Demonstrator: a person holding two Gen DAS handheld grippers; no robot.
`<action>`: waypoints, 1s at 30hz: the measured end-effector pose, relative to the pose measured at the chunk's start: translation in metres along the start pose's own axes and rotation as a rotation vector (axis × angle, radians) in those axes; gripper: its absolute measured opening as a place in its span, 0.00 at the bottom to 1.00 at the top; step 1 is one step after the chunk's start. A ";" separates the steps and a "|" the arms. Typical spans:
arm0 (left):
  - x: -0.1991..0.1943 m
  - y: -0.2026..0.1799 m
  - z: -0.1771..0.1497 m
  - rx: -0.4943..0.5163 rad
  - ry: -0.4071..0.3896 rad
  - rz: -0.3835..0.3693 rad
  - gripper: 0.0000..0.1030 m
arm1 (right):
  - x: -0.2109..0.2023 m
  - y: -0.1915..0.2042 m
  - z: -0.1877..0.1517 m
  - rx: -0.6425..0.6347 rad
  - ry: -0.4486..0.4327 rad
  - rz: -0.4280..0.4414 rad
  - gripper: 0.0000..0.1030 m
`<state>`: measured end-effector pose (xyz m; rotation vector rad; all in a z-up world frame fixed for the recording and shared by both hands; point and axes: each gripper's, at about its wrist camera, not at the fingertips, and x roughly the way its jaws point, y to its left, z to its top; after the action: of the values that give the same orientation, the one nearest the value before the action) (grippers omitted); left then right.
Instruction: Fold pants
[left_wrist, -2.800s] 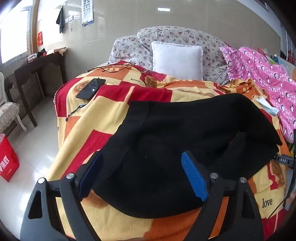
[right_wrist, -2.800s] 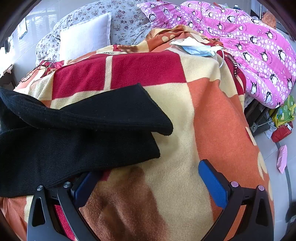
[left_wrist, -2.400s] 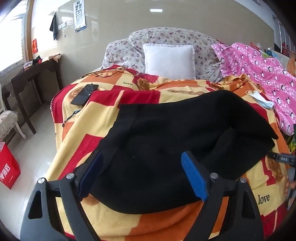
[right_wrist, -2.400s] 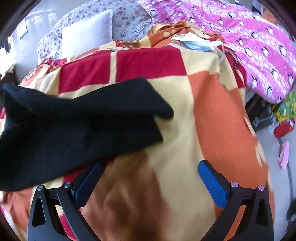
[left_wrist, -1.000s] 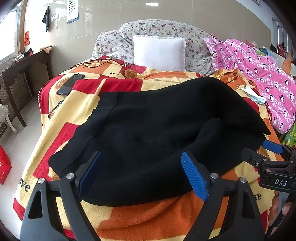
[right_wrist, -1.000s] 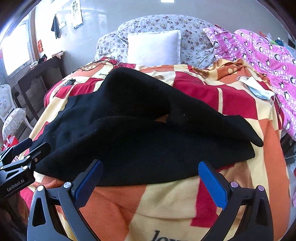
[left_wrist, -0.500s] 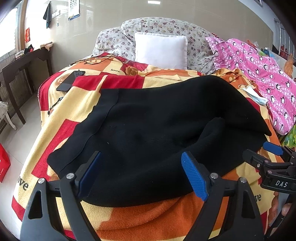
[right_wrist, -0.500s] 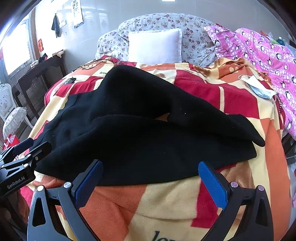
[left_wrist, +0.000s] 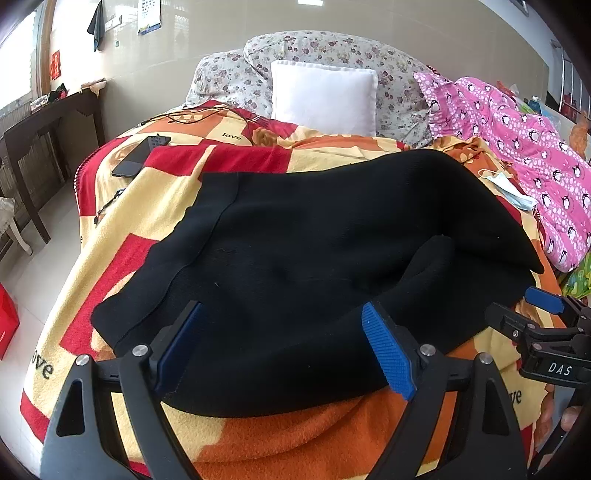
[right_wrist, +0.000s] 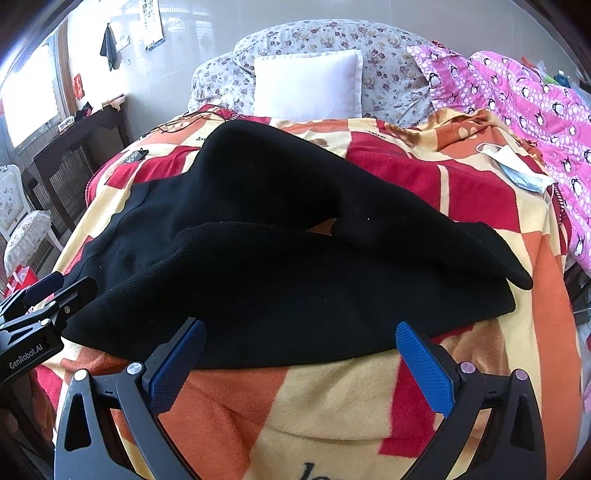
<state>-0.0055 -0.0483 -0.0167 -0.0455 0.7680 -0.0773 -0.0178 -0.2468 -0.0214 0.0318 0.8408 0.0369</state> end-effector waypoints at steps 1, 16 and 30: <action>0.001 0.000 0.000 -0.001 0.002 -0.002 0.84 | 0.000 0.000 0.001 0.001 -0.001 -0.002 0.99; 0.005 -0.006 0.000 -0.002 0.021 -0.015 0.84 | 0.000 -0.029 -0.004 0.046 0.018 -0.047 0.99; 0.013 -0.007 0.002 -0.013 0.041 -0.027 0.84 | -0.012 -0.125 -0.026 0.284 0.026 -0.099 0.99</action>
<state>0.0050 -0.0567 -0.0242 -0.0671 0.8093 -0.0990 -0.0431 -0.3717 -0.0353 0.2570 0.8672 -0.1763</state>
